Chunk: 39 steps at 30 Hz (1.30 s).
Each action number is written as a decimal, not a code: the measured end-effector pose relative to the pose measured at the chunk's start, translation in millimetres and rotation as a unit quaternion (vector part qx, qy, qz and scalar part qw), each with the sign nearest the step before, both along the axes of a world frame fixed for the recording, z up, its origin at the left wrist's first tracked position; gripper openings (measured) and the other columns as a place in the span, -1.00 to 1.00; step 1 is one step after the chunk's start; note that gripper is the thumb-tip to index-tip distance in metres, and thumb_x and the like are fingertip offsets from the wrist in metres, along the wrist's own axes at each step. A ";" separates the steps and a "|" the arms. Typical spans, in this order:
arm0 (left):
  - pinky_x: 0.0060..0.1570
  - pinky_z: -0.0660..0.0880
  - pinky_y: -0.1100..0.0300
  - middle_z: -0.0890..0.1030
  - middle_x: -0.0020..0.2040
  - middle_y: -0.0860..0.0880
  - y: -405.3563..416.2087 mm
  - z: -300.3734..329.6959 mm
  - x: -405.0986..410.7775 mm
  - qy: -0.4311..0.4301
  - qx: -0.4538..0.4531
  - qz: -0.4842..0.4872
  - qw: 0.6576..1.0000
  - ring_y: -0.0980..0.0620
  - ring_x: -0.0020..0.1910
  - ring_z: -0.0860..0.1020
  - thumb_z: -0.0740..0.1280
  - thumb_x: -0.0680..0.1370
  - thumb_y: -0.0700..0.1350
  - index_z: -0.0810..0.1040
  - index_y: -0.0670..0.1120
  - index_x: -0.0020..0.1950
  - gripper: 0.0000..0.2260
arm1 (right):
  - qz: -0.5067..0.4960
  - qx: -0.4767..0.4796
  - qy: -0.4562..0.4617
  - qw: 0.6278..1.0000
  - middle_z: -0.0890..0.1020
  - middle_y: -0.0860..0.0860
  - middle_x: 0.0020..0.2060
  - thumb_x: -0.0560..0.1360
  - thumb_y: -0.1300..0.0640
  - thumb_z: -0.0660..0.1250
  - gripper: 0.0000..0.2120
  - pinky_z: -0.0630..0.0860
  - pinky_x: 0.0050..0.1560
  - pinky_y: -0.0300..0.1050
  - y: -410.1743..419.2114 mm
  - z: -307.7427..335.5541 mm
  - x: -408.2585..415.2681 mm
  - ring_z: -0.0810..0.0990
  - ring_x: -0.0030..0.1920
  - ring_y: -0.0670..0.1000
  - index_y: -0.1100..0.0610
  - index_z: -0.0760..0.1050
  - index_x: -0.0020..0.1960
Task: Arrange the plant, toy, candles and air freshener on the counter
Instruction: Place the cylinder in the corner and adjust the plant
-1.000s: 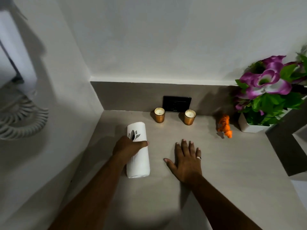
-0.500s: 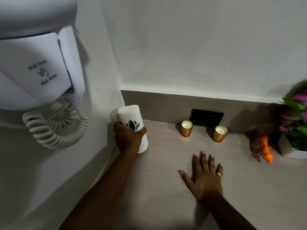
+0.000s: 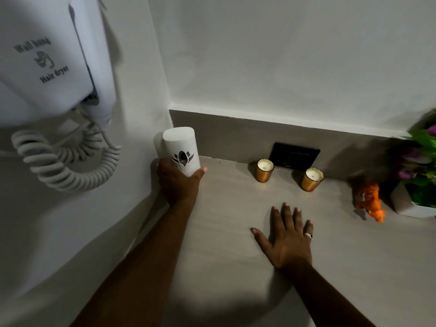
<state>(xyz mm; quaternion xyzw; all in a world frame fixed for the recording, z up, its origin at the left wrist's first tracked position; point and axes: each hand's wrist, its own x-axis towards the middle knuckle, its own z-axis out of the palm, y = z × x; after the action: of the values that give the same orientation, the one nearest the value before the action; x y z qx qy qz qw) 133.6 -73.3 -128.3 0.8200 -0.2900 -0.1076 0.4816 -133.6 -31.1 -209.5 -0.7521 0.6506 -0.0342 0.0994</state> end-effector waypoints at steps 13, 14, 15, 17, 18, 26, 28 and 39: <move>0.50 -0.25 -0.16 -0.06 0.62 -0.12 93.6 -87.5 -154.9 -0.320 0.241 -0.418 0.815 -0.16 0.58 -0.18 -0.13 0.49 0.41 -0.03 -0.01 0.58 -0.23 | -0.183 -0.128 -0.299 0.928 0.42 0.14 0.36 0.56 0.10 0.29 -0.59 0.24 0.37 -0.14 58.9 16.5 -56.4 0.35 0.39 0.08 0.19 0.40 0.37; 0.49 -0.26 -0.16 -0.07 0.62 -0.12 92.4 -88.1 -156.8 -0.324 0.242 -0.424 0.810 -0.16 0.58 -0.19 -0.15 0.48 0.42 -0.05 -0.01 0.58 -0.22 | -0.216 -0.139 -0.311 0.915 0.43 0.16 0.34 0.54 0.12 0.32 -0.58 0.27 0.37 -0.12 59.8 16.6 -71.1 0.36 0.38 0.11 0.22 0.41 0.36; 0.49 -0.27 -0.16 -0.09 0.62 -0.12 91.1 -88.1 -157.6 -0.324 0.244 -0.429 0.807 -0.16 0.58 -0.21 -0.17 0.47 0.43 -0.08 -0.01 0.58 -0.21 | -0.255 -0.148 -0.323 0.899 0.44 0.18 0.33 0.52 0.12 0.36 -0.56 0.29 0.38 -0.07 57.7 17.3 -87.1 0.38 0.36 0.13 0.23 0.40 0.35; 0.49 -0.28 -0.18 -0.13 0.62 -0.11 88.8 -86.9 -158.8 -0.323 0.257 -0.436 0.800 -0.15 0.58 -0.24 -0.20 0.46 0.45 -0.13 0.00 0.58 -0.19 | -0.341 -0.155 -0.343 0.861 0.43 0.19 0.31 0.48 0.07 0.41 -0.47 0.34 0.39 0.04 44.5 21.0 -121.0 0.41 0.32 0.16 0.20 0.36 0.37; 0.50 -0.27 -0.19 -0.15 0.62 -0.11 88.0 -85.9 -159.1 -0.325 0.264 -0.437 0.796 -0.15 0.58 -0.25 -0.22 0.45 0.46 -0.15 0.00 0.58 -0.18 | -0.379 -0.153 -0.347 0.844 0.41 0.19 0.33 0.46 0.03 0.43 -0.40 0.35 0.39 0.08 34.0 23.5 -138.3 0.42 0.32 0.17 0.18 0.31 0.41; 0.50 -0.05 -0.29 -0.03 0.62 -0.13 74.5 -84.5 -159.4 -0.350 0.270 -0.417 0.794 -0.21 0.58 -0.10 -0.17 0.41 0.51 -0.05 0.03 0.58 -0.13 | -0.422 -0.144 -0.378 0.811 0.16 0.15 0.53 0.26 -0.18 0.56 0.12 0.15 0.47 0.00 -60.5 26.1 -245.1 0.18 0.50 0.15 0.11 -0.06 0.55; 0.48 0.04 -0.31 0.08 0.61 -0.16 72.1 -85.1 -161.4 -0.354 0.262 -0.412 0.798 -0.24 0.57 0.01 -0.10 0.42 0.50 0.06 0.00 0.58 -0.14 | -0.397 -0.171 -0.419 0.798 0.21 0.13 0.51 0.22 -0.15 0.60 0.17 0.16 0.41 -0.15 -79.0 27.2 -253.5 0.23 0.47 0.08 0.12 -0.06 0.55; 0.44 0.11 -0.33 0.19 0.58 -0.17 68.9 -89.3 -163.1 -0.361 0.259 -0.401 0.801 -0.24 0.56 0.11 0.01 0.40 0.47 0.18 -0.01 0.55 -0.16 | -0.432 -0.266 -0.447 0.737 0.49 0.16 0.28 0.19 0.09 0.61 -0.08 0.38 0.35 -0.06 -121.1 17.1 -272.1 0.48 0.28 0.11 0.20 0.22 0.41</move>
<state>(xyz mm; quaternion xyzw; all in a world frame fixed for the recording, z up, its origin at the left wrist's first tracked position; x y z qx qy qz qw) -29.5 -4.4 -217.6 0.7044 -0.7069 -0.0584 0.0261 -405.7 -152.2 -192.5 -0.2845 0.7507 -0.5774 0.1488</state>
